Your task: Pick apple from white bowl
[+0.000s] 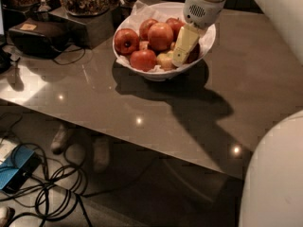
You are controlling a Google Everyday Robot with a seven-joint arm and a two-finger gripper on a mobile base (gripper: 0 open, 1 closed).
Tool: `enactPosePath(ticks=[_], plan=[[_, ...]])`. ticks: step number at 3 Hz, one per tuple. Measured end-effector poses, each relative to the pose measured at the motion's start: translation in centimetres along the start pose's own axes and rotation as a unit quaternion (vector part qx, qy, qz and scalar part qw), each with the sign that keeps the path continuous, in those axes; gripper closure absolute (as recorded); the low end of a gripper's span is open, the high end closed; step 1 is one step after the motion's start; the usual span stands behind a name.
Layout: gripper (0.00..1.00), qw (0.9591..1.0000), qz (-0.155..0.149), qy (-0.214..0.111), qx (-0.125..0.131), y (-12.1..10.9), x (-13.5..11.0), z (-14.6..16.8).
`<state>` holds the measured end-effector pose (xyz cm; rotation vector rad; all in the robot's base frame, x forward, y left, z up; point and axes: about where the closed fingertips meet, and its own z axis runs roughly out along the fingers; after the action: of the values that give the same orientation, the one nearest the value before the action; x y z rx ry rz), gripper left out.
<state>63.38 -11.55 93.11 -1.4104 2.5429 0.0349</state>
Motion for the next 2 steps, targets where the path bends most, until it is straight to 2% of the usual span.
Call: enactPosePath(ticks=[1, 2], plan=[[0.16, 1.0, -0.004, 0.002, -0.005, -0.3, -0.37, 0.49], [0.35, 1.0, -0.004, 0.002, -0.005, -0.3, -0.37, 0.49]])
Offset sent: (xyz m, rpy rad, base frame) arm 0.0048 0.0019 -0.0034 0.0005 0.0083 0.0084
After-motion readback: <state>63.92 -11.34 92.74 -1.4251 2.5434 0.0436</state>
